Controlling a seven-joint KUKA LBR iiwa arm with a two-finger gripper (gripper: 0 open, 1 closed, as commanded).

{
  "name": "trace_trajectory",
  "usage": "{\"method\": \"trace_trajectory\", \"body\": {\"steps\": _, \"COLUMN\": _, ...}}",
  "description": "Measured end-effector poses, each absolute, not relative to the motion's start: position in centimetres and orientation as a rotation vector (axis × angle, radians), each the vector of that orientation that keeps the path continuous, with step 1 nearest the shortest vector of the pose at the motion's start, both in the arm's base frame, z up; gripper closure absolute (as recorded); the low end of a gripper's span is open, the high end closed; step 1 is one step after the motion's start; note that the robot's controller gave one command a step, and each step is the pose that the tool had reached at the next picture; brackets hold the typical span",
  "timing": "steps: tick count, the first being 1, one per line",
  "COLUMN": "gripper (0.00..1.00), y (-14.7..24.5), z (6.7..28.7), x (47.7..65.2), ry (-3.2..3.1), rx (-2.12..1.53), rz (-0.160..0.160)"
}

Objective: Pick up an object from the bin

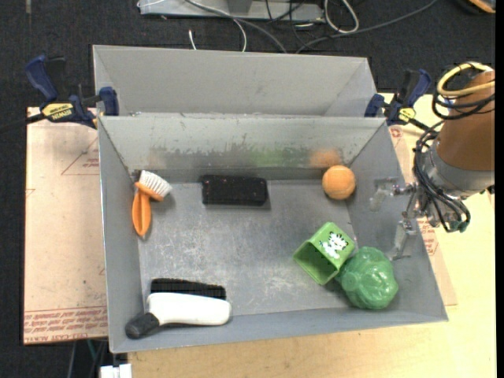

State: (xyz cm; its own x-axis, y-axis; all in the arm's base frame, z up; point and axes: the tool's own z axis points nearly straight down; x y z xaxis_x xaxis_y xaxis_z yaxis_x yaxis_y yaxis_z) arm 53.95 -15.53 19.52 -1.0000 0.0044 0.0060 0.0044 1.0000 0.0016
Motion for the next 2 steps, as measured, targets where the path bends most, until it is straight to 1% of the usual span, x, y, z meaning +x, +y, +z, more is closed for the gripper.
{"method": "trace_trajectory", "body": {"steps": 1, "gripper": 0.0, "y": -15.4, "z": 20.0, "x": 54.1, "ry": -3.143, "rx": 0.0, "rz": 0.0}}
{"method": "trace_trajectory", "body": {"steps": 2, "gripper": 0.0, "y": -12.7, "z": 19.2, "x": 54.5, "ry": -3.144, "rx": 0.084, "rz": 0.003}}
